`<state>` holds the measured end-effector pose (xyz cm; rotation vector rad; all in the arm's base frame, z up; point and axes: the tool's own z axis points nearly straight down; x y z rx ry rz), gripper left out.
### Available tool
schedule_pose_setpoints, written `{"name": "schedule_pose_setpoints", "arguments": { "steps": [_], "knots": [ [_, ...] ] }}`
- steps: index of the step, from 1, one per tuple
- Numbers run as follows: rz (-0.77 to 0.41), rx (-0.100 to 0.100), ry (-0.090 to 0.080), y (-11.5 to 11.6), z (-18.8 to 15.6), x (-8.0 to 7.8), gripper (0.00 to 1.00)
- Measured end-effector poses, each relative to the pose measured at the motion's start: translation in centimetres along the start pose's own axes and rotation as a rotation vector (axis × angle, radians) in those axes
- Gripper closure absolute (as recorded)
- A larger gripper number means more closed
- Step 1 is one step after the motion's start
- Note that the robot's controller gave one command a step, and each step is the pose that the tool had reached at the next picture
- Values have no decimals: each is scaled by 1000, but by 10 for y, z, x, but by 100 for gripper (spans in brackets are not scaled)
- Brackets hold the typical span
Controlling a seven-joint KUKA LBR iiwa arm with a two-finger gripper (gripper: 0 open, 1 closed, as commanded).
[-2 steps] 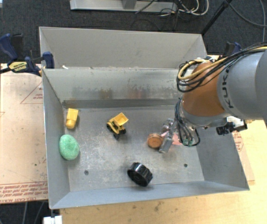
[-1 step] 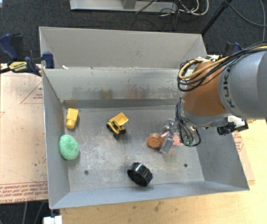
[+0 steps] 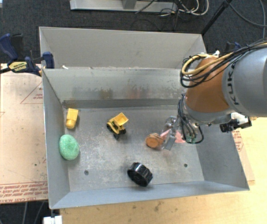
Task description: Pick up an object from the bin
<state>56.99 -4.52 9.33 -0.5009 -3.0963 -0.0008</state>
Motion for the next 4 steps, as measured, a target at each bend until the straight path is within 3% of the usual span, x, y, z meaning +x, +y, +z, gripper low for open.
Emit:
{"name": "schedule_pose_setpoints", "arguments": {
  "steps": [4],
  "knots": [
    [-1, -1, -6, 1, -61, -1, 100]
  ]
}}
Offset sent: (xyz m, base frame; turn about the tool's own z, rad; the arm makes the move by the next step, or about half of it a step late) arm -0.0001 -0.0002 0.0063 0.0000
